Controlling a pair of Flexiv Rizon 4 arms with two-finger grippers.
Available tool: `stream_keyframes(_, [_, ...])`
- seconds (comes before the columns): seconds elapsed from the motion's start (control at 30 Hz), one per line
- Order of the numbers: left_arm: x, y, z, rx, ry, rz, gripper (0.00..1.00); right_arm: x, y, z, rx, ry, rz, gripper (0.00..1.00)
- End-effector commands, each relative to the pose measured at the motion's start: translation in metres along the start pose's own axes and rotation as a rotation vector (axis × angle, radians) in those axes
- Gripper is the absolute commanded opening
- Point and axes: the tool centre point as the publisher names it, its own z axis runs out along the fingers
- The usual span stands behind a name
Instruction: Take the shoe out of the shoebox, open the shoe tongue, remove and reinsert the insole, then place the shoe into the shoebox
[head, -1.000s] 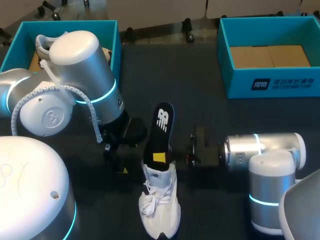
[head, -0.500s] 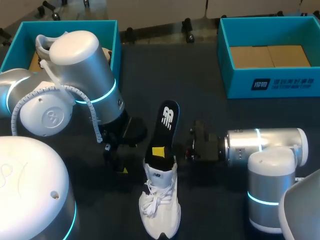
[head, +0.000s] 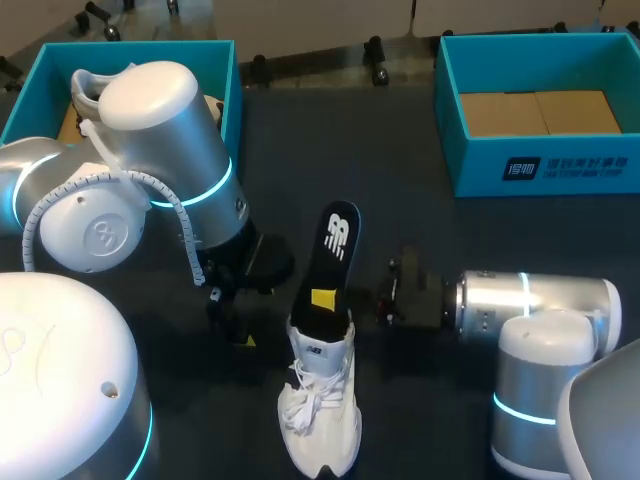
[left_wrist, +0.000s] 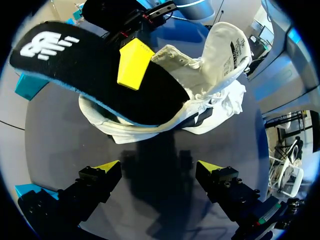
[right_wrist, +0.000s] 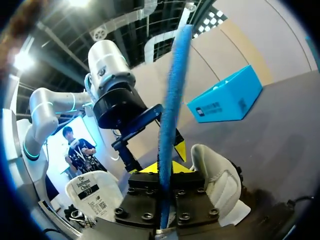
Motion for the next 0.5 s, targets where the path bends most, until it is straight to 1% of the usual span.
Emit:
stream_keyframes(0.03, [0.000,0.000,0.001,-0.001,-0.001,0.001,1.00,0.000,0.003,0.000,-0.010,0.002,0.004,0.00])
stream_keyframes(0.2, [0.000,0.000,0.001,-0.001,-0.001,0.001,1.00,-0.005,0.001,0.001,0.014,0.027,0.060,0.00])
stream_keyframes(0.33, [0.000,0.000,0.001,-0.001,-0.001,0.001,1.00,-0.007,-0.004,0.002,0.038,0.051,0.109,0.00])
stream_keyframes(0.5, [0.000,0.000,0.001,-0.001,-0.001,0.001,1.00,-0.006,-0.013,0.003,0.046,0.053,0.140,0.00])
